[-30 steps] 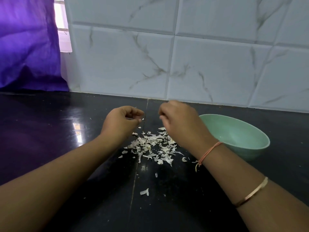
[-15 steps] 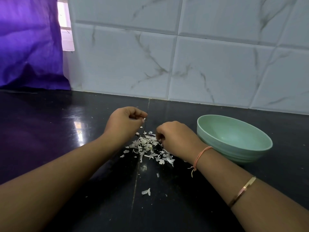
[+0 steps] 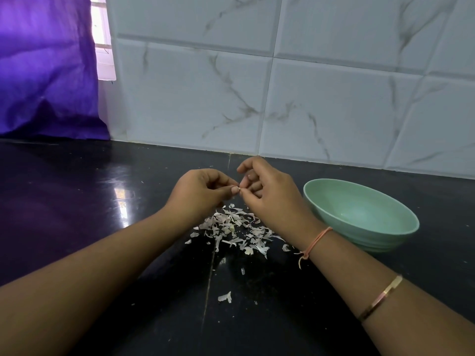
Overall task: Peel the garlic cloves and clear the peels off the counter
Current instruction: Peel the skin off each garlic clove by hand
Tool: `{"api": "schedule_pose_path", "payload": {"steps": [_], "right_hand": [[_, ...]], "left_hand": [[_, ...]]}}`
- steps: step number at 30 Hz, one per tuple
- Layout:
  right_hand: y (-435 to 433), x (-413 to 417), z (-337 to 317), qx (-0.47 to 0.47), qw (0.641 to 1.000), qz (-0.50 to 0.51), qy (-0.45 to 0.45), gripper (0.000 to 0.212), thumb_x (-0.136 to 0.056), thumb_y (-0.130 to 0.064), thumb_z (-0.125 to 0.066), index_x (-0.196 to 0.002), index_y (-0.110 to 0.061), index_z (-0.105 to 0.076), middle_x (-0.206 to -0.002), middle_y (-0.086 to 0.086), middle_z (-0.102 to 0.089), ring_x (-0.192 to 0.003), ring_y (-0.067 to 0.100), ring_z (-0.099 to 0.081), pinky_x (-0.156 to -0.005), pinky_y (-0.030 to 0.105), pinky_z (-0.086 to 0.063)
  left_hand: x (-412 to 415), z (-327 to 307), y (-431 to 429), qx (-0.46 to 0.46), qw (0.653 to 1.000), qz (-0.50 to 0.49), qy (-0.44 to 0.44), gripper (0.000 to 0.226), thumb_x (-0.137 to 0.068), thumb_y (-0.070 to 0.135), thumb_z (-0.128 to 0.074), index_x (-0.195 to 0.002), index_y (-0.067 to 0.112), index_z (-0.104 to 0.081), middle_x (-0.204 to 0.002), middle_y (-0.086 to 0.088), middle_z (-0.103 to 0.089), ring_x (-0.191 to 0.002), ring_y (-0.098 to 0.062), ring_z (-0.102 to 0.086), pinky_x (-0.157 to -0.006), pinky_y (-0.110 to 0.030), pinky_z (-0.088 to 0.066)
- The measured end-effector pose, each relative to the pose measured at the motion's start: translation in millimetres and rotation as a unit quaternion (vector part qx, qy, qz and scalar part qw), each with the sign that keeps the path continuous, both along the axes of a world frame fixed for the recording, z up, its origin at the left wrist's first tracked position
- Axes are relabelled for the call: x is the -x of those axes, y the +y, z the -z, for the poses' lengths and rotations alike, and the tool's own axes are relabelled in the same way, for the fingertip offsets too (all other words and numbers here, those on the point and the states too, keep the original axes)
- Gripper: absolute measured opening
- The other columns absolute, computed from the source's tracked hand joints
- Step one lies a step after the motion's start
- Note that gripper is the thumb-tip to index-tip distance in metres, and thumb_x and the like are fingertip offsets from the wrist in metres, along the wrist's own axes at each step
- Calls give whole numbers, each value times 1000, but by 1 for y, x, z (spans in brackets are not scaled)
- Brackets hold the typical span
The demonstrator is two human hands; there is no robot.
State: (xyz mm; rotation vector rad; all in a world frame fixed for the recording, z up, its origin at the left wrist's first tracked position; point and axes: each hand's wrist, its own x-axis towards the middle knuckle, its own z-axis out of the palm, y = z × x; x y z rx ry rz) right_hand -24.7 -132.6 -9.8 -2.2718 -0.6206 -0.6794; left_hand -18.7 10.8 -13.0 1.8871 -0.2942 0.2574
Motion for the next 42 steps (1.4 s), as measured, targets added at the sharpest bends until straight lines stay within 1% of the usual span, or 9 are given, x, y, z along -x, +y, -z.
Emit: {"api": "schedule_pose_path", "payload": {"steps": [4, 15, 21, 24, 27, 31, 35, 39, 42], "right_hand": [[1, 0, -1, -55, 998, 2, 7, 29, -83, 3, -52, -107, -12, -57, -84, -2, -61, -75, 13, -61, -73, 30, -51], [0, 3, -2, -75, 997, 20, 25, 4, -84, -12, -65, -85, -11, -68, -72, -7, -62, -62, 3, -56, -62, 15, -49], [3, 5, -2, 67, 995, 53, -55, 8, -86, -17, -59, -84, -11, -63, -81, 0, -61, -73, 15, -56, -70, 34, -49], [5, 5, -2, 153, 979, 64, -121, 10, -88, -15, -56, -86, -7, -60, -85, 7, -59, -75, 24, -56, -62, 30, -39], [6, 5, 0, 201, 956, 76, -201, 11, -73, -6, -67, -71, -4, -57, -67, 10, -57, -54, 28, -55, -49, 22, -32], [7, 0, 4, 232, 937, 75, -249, 24, -60, 2, -78, -68, -6, -56, -63, 9, -55, -49, 26, -54, -43, 24, -42], [5, 0, -1, 6, 997, 60, -57, 4, -85, -12, -62, -86, -10, -66, -80, 3, -65, -68, 14, -58, -64, 25, -50], [5, -3, -1, -185, 975, 25, 123, 18, -90, -25, -57, -85, -8, -63, -72, 5, -66, -64, 18, -64, -72, 43, -57], [7, -3, 1, -230, 955, -1, 188, 29, -93, -26, -55, -79, -1, -60, -60, 1, -57, -51, 12, -54, -63, 39, -55]], "left_hand": [[-1, 0, 0, 95, 995, 26, 33, 8, -84, 7, -64, -78, 11, -67, -64, -2, -63, -56, -3, -58, -53, -16, -49], [-1, 1, -1, 155, 983, 52, 79, 11, -87, 9, -60, -78, 7, -66, -70, -5, -64, -64, -11, -57, -60, -19, -50], [0, -1, -4, 92, 995, -7, 47, 23, -85, 7, -64, -63, 11, -56, -65, -6, -59, -60, -14, -52, -60, -25, -47], [-1, -1, -5, 88, 994, -21, 55, 25, -84, 5, -63, -61, 10, -54, -64, -9, -56, -58, -17, -48, -66, -32, -43], [-1, -1, -5, 103, 992, -19, 73, 27, -84, 2, -61, -60, 9, -53, -63, -11, -54, -64, -20, -48, -71, -35, -43], [0, -1, -6, 115, 991, -19, 68, 28, -84, -2, -59, -59, 8, -51, -61, -10, -52, -62, -21, -46, -66, -31, -41], [0, -2, -6, 127, 991, 8, 42, 23, -86, 4, -60, -65, 9, -54, -70, -9, -56, -59, -13, -49, -53, -19, -44], [-1, 0, -6, 116, 993, 5, 9, 20, -85, 5, -62, -68, 11, -55, -74, -10, -59, -63, -16, -50, -62, -27, -45], [-1, 1, -5, 73, 997, -12, -20, 19, -84, 9, -65, -67, 14, -57, -74, -13, -61, -62, -15, -51, -67, -33, -46]]}}
